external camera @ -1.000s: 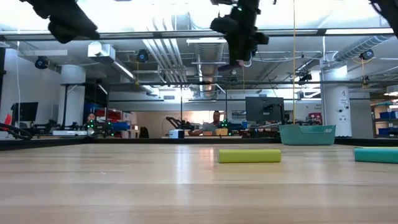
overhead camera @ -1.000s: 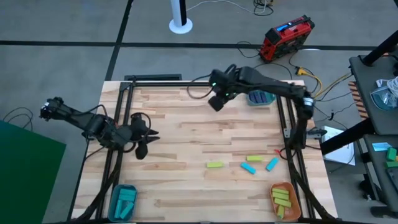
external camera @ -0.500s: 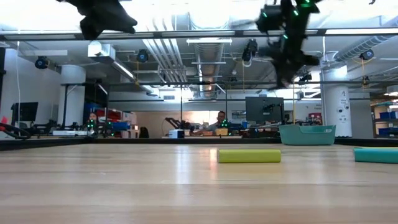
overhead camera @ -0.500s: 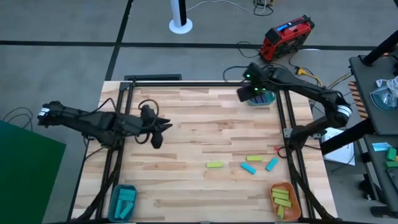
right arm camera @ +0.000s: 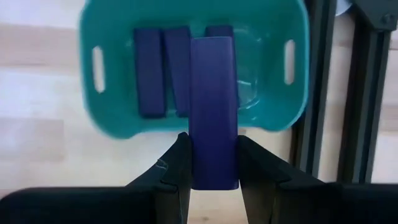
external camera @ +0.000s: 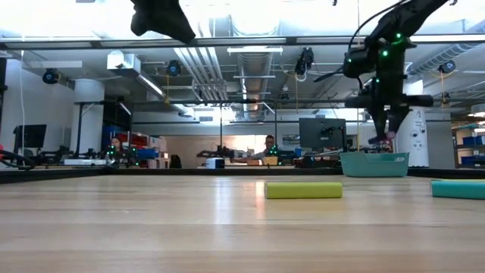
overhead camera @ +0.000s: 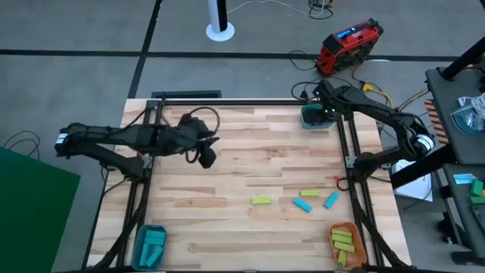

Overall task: Sort blocks
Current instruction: Put the violet block into the top blue bin

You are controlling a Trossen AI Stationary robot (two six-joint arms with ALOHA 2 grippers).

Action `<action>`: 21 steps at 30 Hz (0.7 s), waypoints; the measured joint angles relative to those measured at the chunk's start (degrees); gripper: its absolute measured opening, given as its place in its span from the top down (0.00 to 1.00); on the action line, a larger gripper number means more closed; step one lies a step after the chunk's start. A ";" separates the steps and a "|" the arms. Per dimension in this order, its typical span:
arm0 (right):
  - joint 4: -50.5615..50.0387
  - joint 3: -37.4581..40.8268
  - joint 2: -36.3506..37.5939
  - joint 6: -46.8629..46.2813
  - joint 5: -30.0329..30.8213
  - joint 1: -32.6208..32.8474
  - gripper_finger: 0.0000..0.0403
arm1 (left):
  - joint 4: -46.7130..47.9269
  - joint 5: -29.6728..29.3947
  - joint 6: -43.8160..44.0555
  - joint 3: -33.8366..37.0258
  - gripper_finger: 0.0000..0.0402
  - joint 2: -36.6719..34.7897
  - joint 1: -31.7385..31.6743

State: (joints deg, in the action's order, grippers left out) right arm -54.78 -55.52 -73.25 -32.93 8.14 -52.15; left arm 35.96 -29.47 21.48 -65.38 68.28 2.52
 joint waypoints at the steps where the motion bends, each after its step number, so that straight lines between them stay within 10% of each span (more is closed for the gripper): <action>1: 0.61 0.48 0.00 0.05 0.53 -0.43 0.77 | 0.55 0.00 0.00 -0.70 0.80 0.83 -0.33; 21: 10.23 1.57 -3.78 3.04 5.47 -1.15 0.71 | 2.41 0.04 0.54 -5.92 0.80 7.81 -1.48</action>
State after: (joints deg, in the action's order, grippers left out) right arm -44.56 -53.95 -77.03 -29.89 13.60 -53.30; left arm 38.37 -29.43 22.02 -71.30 76.09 1.04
